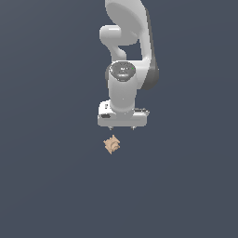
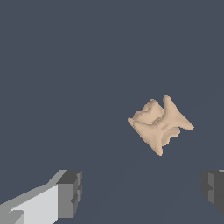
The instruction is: Pick up the object and move it to a goal position.
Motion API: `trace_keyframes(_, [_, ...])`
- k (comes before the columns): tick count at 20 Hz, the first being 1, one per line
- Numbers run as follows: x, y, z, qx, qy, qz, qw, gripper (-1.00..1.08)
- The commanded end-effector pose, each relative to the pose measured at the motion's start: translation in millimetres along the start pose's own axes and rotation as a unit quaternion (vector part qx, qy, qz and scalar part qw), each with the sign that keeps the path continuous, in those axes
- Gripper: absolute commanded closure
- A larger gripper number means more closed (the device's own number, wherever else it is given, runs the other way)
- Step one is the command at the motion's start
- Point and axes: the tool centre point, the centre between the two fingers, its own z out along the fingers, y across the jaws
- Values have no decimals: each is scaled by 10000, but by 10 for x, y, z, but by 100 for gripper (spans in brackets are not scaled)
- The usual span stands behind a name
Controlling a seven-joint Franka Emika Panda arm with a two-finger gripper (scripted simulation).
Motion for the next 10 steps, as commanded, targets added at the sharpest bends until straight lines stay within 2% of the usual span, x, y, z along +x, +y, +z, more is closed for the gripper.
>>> trace_keyframes(1, [0,0,0,0,0,0,10000,-92])
trace_keyframes(10, [-21,-249,-63,131,-14,-242,9996,-92])
